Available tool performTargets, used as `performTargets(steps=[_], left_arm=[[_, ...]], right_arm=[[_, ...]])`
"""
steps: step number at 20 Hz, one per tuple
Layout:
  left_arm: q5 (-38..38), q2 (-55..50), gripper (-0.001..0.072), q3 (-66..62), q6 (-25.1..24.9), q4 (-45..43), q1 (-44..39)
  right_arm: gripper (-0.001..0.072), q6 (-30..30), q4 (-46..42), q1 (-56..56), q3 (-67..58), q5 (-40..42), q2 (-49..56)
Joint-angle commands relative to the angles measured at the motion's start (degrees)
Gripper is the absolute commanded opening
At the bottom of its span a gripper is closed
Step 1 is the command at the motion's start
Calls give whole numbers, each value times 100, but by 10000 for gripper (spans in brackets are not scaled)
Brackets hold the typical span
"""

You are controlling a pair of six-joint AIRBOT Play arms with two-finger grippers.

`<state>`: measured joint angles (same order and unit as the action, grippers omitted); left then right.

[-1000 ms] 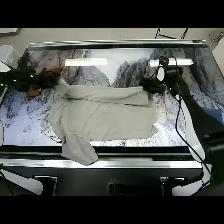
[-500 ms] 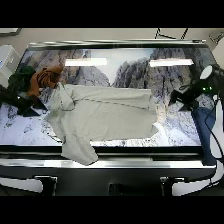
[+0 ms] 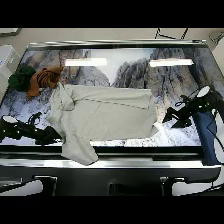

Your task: Fold the clothes and pants, and hang the long-sleeved shirts on hangers.

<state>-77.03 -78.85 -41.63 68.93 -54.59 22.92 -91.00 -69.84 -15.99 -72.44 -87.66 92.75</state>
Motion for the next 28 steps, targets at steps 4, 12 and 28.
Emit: performTargets(steps=[4, 12, 28], left_arm=[[1246, 81, 358, 435, 68, 216, -695], [925, 175, 24, 404, 48, -52, -964], [-13, 1631, 23, -2439, 164, 85, -11]], right_arm=[[557, 83, 214, -11, 94, 13, -13], [555, 492, 841, -11, 903, 763, 7], [37, 721, 872, 474, -957, 793, -1550]])
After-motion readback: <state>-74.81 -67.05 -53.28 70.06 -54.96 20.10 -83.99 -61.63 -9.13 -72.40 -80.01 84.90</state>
